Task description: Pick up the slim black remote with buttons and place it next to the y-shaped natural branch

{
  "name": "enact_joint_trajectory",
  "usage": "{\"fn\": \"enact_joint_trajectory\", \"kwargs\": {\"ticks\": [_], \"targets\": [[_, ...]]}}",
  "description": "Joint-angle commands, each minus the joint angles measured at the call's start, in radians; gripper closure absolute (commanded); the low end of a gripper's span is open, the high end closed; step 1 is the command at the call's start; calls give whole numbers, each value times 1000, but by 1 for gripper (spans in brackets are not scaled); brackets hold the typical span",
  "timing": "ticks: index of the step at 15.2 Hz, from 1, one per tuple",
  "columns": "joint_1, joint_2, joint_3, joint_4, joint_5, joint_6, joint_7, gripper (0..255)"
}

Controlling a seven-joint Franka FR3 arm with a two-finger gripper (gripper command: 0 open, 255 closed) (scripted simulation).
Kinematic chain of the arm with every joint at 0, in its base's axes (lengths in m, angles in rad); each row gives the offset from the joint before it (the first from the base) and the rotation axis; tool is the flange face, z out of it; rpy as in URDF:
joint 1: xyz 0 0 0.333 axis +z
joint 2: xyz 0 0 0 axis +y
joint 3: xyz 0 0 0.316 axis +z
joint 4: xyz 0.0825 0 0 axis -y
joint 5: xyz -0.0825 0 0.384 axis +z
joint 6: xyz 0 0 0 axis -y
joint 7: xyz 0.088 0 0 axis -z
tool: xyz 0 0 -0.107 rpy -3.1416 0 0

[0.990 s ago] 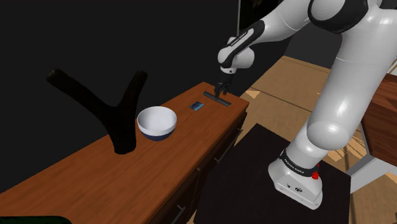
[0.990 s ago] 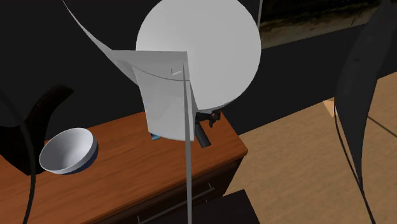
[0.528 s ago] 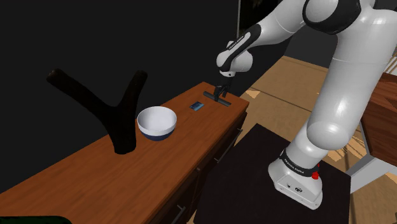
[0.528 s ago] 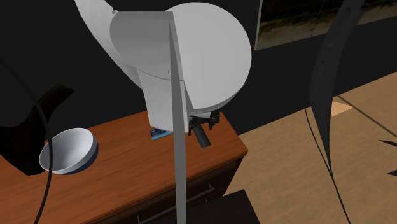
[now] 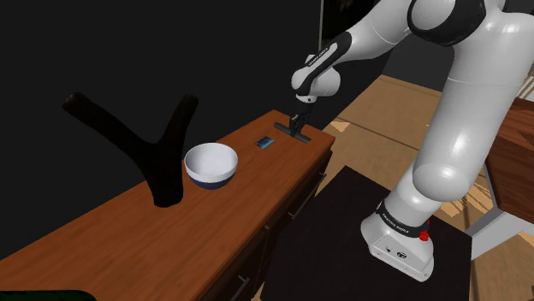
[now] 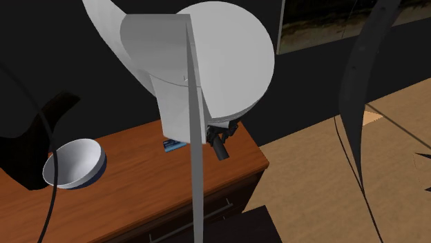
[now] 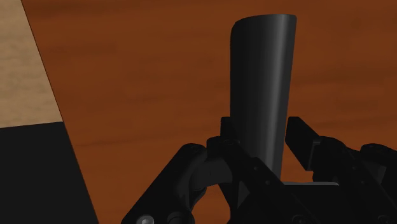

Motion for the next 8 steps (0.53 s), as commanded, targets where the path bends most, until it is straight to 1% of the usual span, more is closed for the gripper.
{"fn": "enact_joint_trajectory", "kwargs": {"ticks": [1,5,8], "targets": [[3,3,4,-1,1,-1,1,255],[1,2,2,-2,1,-1,-2,255],[6,-32,-6,1,-21,-36,15,255]]}}
